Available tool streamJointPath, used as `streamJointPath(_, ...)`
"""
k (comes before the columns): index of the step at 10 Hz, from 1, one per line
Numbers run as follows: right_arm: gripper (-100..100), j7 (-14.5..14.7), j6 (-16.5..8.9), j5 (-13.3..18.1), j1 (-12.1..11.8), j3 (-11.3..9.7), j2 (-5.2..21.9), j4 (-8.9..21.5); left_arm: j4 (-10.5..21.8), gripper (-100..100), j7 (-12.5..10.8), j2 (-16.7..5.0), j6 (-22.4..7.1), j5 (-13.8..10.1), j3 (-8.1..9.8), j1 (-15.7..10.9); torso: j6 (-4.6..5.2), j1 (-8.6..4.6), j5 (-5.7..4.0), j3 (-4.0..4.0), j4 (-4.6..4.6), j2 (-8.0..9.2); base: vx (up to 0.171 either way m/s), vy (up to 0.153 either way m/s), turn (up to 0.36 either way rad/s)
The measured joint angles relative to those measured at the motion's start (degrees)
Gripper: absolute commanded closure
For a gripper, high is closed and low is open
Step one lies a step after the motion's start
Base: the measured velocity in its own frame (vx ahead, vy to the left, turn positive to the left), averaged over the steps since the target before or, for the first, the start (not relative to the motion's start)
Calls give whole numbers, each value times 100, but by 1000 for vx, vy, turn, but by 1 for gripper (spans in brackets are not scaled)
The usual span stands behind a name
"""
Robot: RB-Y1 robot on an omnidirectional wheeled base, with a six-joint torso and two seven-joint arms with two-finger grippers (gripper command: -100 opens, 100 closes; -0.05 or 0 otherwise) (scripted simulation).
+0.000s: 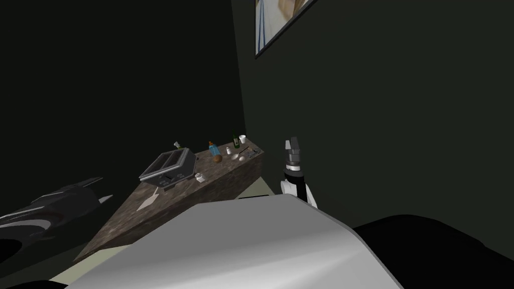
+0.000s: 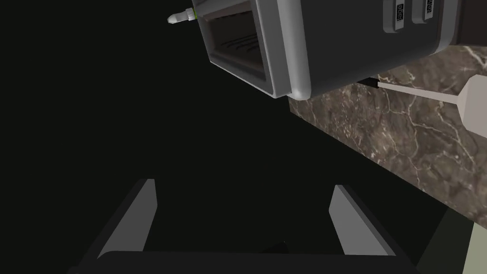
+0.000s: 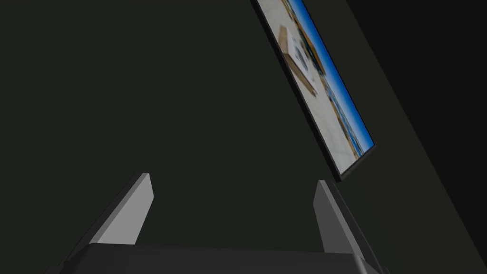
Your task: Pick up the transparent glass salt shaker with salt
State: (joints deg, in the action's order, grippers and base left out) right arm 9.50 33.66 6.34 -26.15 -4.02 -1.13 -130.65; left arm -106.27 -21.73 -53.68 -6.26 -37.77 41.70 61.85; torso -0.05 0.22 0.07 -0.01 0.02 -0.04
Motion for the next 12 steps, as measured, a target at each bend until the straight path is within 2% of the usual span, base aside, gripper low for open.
streamJointPath(2,0,0,0,0,1,0,0,0,139,-100,-109,-199,-355,-216,306,237,2,4,0,3,1,6,-46,31,-88)
streamJointPath(3,0,0,0,0,0,0,0,0,225,-100,-144,-362,-375,-286,357,298,-1,-1,0,1,0,1,-5,3,39)
streamJointPath(4,0,0,0,0,0,0,0,0,273,-100,-159,-492,-345,-324,371,337,0,-8,-2,-4,-2,-7,-38,18,-347)
streamJointPath(5,0,0,0,0,2,-1,0,0,418,-100,-233,-645,-436,-497,541,557,10,-4,-3,-3,-2,-2,-59,40,-192)
streamJointPath(6,0,0,0,0,0,0,0,0,555,-100,-298,-847,-572,-615,661,619,2,3,0,1,0,2,-31,24,10)
streamJointPath(7,0,0,0,0,0,0,0,0,585,-100,-315,-978,-641,-634,694,622,-1,-1,1,-1,0,-2,-53,21,-317)
streamJointPath(9,0,0,0,0,0,0,0,0,837,-100,-442,-1310,-920,-911,999,900,2,2,0,1,0,2,-40,28,-104)
streamJointPath(10,0,0,0,0,0,0,0,0,888,-100,-463,-1488,-981,-961,1049,938,-1,-2,0,-3,-1,-5,-48,13,-380)
streamJointPath(12,0,0,0,0,0,0,0,0,1114,-100,-599,-1808,-1313,-1199,1355,1175,-1,0,0,0,0,0,-39,25,-69)
